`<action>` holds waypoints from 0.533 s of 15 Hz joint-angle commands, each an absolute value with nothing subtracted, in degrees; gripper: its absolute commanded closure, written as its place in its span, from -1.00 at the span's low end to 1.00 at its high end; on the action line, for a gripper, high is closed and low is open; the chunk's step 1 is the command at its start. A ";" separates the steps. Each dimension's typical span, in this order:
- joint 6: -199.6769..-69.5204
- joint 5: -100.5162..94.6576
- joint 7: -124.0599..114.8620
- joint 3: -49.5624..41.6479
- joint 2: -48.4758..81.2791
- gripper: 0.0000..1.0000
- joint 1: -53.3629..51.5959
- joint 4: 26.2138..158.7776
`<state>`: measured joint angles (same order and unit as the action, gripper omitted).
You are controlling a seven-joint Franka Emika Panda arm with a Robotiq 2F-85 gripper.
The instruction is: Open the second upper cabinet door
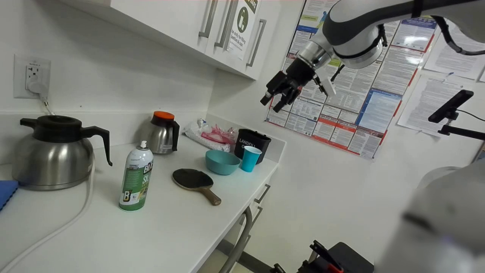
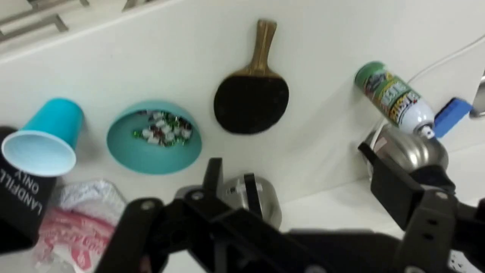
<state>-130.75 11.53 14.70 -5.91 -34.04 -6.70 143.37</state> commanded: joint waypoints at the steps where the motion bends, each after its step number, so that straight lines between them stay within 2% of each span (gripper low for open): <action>1: -140.60 12.70 17.52 -5.49 -30.98 -1.00 -8.91 138.72; 8: -163.68 13.18 18.05 -6.54 -28.64 -1.00 -15.77 133.40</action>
